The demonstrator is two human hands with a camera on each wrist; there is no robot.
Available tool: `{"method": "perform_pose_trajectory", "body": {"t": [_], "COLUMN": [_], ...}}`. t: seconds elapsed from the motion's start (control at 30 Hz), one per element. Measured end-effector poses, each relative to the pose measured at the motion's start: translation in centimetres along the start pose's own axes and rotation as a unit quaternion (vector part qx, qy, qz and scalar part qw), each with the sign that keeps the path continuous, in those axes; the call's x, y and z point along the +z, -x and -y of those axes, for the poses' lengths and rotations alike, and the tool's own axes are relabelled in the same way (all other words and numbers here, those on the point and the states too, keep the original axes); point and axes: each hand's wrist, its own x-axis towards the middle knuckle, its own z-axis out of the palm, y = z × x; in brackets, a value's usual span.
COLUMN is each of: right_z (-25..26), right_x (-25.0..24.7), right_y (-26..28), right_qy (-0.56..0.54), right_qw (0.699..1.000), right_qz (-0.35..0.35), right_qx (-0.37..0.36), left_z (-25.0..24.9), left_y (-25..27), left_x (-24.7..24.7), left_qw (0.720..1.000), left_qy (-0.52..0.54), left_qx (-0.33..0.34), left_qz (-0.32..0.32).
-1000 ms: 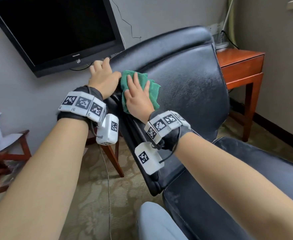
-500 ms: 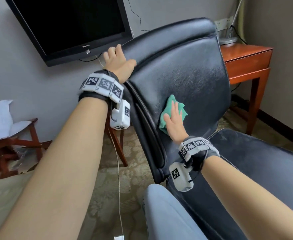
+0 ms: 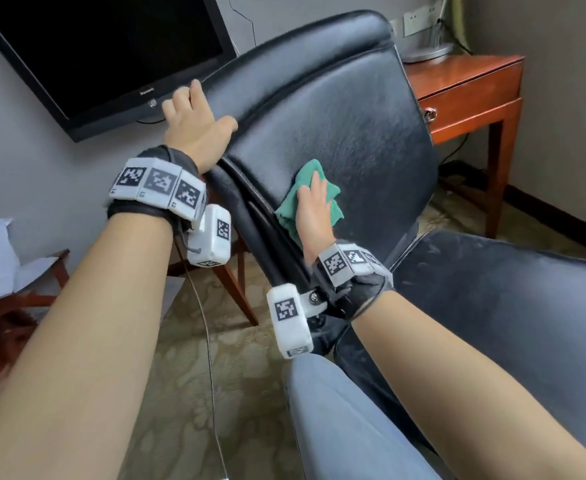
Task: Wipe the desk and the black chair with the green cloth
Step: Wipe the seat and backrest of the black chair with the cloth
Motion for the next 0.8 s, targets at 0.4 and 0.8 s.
{"method": "perform_pose_trajectory", "body": {"t": [0.4,0.8], "right_z": [-15.5,-2.3], "right_x": [-0.9,0.7], "right_y": [1.0,4.6], "right_qy": [-0.094,-0.028], "right_qw": [0.967,0.996], "right_qz": [-0.093,-0.009], "right_qx": [0.219,0.085], "left_z": [0.0,0.2], "left_y": [0.1,0.2], "left_x": [1.0,0.9], "left_qw": [0.998,0.999], "left_qy": [-0.032,-0.021], "left_qx": [0.004,-0.002], "left_qz": [-0.051,-0.048]}}
